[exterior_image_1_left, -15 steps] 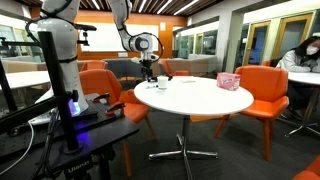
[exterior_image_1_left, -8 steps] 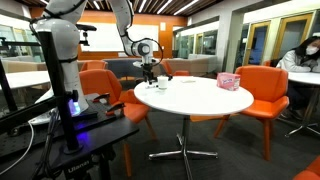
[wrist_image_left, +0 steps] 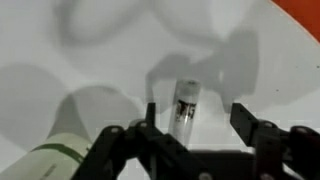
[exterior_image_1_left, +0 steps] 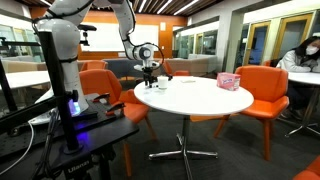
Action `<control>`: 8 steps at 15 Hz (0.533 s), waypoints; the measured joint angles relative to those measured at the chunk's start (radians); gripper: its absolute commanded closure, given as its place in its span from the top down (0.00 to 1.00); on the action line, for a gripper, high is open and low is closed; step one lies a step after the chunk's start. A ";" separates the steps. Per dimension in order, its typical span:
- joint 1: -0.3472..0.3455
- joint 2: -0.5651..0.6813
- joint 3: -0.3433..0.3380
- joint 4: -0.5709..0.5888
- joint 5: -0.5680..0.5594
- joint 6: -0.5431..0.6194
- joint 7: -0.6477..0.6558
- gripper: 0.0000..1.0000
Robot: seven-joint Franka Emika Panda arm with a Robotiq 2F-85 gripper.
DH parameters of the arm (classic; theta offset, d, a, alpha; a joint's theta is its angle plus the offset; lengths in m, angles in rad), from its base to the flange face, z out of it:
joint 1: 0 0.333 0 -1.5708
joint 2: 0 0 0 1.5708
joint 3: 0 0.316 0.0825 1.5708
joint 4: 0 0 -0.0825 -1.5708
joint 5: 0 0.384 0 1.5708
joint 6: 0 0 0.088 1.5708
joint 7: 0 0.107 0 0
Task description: Put the black marker inside the white cup
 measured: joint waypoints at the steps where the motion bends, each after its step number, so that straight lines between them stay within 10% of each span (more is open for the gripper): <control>1: 0.000 0.007 0.000 0.006 0.002 0.000 0.000 0.42; 8: 0.003 0.012 0.000 0.026 0.008 -0.021 0.000 0.04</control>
